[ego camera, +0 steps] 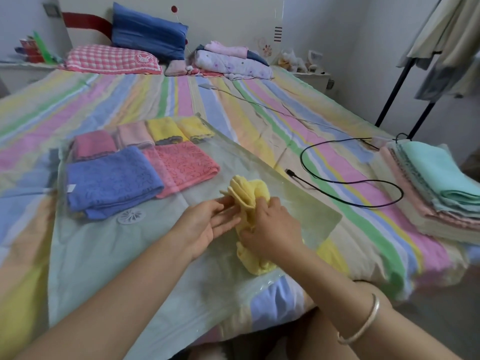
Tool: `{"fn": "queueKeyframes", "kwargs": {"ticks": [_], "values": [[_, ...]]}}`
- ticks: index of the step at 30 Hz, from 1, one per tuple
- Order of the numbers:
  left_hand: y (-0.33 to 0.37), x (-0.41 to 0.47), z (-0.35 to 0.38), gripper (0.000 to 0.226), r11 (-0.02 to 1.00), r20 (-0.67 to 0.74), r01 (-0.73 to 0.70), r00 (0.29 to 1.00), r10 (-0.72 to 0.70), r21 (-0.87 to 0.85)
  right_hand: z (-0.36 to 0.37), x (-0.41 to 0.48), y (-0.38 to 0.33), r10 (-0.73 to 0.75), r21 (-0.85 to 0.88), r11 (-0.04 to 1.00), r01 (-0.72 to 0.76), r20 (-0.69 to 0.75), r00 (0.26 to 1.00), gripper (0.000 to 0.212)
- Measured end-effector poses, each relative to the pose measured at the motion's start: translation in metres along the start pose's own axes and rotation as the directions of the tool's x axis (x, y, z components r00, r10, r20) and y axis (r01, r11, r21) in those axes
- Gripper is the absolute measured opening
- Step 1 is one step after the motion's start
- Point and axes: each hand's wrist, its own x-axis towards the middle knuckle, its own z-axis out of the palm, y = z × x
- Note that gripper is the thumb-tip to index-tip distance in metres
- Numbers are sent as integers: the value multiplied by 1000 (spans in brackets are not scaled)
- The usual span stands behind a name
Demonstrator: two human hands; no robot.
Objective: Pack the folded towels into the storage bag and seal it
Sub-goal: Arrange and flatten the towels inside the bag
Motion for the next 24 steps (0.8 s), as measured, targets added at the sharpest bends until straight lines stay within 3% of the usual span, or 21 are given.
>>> {"fn": "queueKeyframes", "kwargs": {"ticks": [2,3,4,6,7,9,12,13,15,19,24], "values": [[-4,-7,-1,30,954,-7,-101,994,107,281,-8,6,12,82,161,983,-91,57,995,48],[-9,-9,-3,29,872,-4,-164,982,187,461,-12,9,21,120,285,948,-145,102,987,43],[-16,-11,-6,27,740,28,-223,964,266,635,-16,11,30,151,417,887,-199,144,978,37],[-31,-14,-10,18,335,185,-305,920,344,892,-19,8,46,196,601,750,-275,195,961,28],[-37,-18,-10,6,132,271,-323,913,306,937,-20,4,53,211,646,703,-299,212,954,25],[-47,-25,-6,26,-189,368,-336,914,171,923,-22,-4,65,226,709,622,-331,242,944,23],[-58,-31,1,54,-518,460,-361,885,72,775,-27,-17,82,233,790,471,-393,318,919,18],[-60,-31,2,56,-567,487,-368,871,68,737,-28,-20,87,226,810,421,-408,342,912,16],[-61,-31,4,52,-567,506,-388,861,60,727,-33,-29,95,215,842,349,-411,355,910,13],[-49,-26,2,47,-401,451,-413,893,0,818,-41,-44,109,202,880,270,-391,345,917,18],[-45,-20,-8,30,-304,431,-420,902,-33,855,-47,-56,118,171,892,214,-398,367,914,17]]}}
